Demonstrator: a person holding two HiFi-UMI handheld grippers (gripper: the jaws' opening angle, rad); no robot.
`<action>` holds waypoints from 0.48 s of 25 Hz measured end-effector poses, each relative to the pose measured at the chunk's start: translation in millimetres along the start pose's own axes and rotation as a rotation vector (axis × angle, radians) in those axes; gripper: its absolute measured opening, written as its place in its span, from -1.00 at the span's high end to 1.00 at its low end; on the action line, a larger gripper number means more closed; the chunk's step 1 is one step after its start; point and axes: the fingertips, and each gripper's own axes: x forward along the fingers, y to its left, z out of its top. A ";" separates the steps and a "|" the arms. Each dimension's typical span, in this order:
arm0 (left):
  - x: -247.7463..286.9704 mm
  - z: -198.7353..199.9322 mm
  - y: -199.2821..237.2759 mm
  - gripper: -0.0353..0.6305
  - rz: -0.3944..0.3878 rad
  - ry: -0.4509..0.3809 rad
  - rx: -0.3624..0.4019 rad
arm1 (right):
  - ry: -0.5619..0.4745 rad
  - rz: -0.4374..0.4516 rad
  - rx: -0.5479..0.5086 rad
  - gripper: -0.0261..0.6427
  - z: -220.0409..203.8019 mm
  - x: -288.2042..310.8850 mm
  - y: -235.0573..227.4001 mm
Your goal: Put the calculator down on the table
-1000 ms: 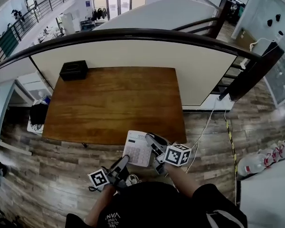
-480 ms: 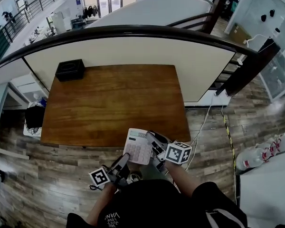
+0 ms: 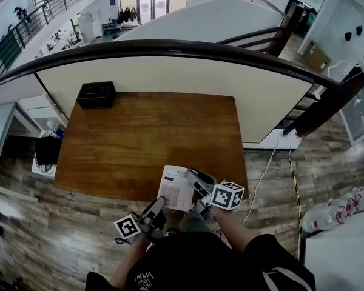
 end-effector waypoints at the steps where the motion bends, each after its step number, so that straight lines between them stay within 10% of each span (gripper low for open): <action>1: 6.9 4.4 2.0 0.67 0.000 -0.002 0.000 | 0.009 0.002 -0.010 0.72 5.0 5.0 -4.8; 12: 97.8 53.4 27.9 0.67 0.011 0.004 0.017 | 0.150 0.002 -0.165 0.68 71.0 62.5 -68.2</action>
